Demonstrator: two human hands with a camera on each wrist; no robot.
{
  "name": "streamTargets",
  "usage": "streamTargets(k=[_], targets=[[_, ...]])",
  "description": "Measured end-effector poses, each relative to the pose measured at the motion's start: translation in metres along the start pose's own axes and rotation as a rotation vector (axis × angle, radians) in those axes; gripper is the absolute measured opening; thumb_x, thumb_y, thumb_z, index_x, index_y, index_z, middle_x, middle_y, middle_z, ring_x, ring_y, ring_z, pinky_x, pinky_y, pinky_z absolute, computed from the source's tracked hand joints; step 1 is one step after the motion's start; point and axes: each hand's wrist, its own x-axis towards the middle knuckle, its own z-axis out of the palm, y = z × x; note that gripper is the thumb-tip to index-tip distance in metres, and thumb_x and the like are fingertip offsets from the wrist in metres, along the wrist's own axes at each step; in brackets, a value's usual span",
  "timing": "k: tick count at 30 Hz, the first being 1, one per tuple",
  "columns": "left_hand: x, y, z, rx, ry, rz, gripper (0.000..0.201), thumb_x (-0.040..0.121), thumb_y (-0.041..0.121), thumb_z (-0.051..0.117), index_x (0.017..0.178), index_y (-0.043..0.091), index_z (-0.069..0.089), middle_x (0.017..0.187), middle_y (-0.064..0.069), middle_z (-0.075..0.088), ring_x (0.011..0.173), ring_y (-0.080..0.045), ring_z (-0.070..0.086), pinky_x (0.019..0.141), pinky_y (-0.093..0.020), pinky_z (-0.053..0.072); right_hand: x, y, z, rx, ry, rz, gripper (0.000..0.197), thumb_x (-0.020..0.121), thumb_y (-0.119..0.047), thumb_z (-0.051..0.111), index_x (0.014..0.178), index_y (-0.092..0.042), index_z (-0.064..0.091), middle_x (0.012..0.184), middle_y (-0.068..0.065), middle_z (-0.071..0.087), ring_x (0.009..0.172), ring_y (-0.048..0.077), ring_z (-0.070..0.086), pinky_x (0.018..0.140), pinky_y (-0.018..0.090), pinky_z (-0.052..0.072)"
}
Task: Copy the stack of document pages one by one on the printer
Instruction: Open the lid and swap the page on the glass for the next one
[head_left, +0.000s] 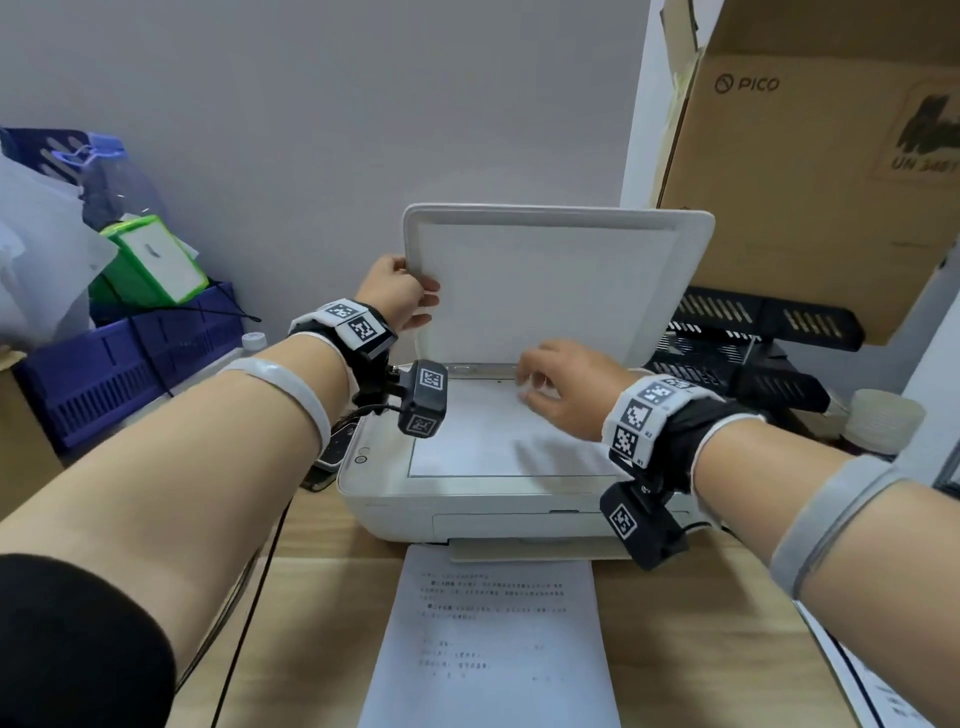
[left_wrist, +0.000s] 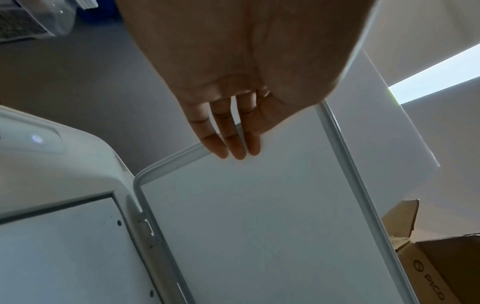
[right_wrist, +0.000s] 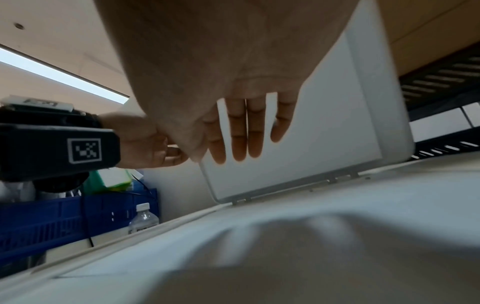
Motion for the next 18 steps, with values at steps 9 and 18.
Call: streamTargets(k=[9,18], targets=[[0.017,-0.007,0.01,-0.006,-0.087,-0.04,0.082,0.092,-0.017,0.043,0.157,0.025,0.015,0.147,-0.006,0.044,0.13,-0.027,0.048,0.095,-0.046,0.052,-0.014,0.014,0.015,-0.064,-0.451,0.275,0.066,0.095,-0.064,0.042,0.144,-0.019,0.042,0.143,0.006,0.049,0.124,0.026,0.052,0.102,0.039,0.041],[-0.006,-0.018,-0.003,0.166,-0.194,-0.107,0.061,0.094,-0.008,0.051,0.147,0.021,0.043,0.145,-0.002,0.049,0.123,-0.023,0.054,0.091,-0.04,0.054,-0.033,0.015,0.019,-0.158,-0.564,0.199,0.092,0.079,-0.086,0.034,0.134,-0.014,0.049,0.136,0.006,0.054,0.123,0.028,0.051,0.104,0.047,0.04]])
